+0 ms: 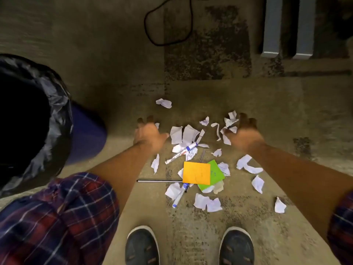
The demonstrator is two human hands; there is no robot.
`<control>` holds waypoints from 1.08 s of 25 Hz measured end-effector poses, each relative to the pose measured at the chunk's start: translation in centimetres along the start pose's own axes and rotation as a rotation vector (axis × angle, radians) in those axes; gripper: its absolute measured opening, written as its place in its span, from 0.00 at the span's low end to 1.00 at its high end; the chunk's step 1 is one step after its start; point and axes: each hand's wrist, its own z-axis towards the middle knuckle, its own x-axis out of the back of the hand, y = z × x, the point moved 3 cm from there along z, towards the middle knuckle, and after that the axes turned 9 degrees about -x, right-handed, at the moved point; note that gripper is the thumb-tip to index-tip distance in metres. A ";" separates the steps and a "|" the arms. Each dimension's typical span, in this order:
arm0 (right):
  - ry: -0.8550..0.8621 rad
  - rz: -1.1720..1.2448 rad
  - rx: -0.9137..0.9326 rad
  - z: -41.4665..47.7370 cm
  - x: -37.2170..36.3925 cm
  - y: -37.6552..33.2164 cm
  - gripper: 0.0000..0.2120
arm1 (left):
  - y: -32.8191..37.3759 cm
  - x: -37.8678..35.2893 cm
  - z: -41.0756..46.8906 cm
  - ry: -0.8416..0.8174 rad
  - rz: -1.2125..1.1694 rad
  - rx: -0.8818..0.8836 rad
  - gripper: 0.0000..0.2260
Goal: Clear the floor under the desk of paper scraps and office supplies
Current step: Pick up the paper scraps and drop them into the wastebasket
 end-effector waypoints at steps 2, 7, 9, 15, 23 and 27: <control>0.040 0.045 -0.063 1.6 -1.1 -0.4 0.40 | -0.2 -1.2 1.2 -0.036 -0.010 0.059 0.34; -0.048 -0.031 -0.036 3.4 -3.9 -3.4 0.42 | 1.8 -4.9 1.9 0.003 -0.090 0.095 0.49; -0.032 -0.124 0.080 3.5 -4.3 -5.4 0.37 | 3.0 -5.6 2.1 0.024 -0.064 0.053 0.43; 0.026 -0.271 0.328 4.4 -5.7 -9.7 0.20 | 5.6 -6.8 3.8 -0.040 0.268 -0.102 0.21; 0.083 -0.151 0.510 3.9 -5.5 -11.5 0.05 | 6.0 -5.8 6.1 -0.017 0.243 -0.194 0.09; 0.026 0.190 0.334 3.8 -2.0 -12.9 0.04 | 6.3 -0.3 6.3 -0.029 -0.121 -0.132 0.11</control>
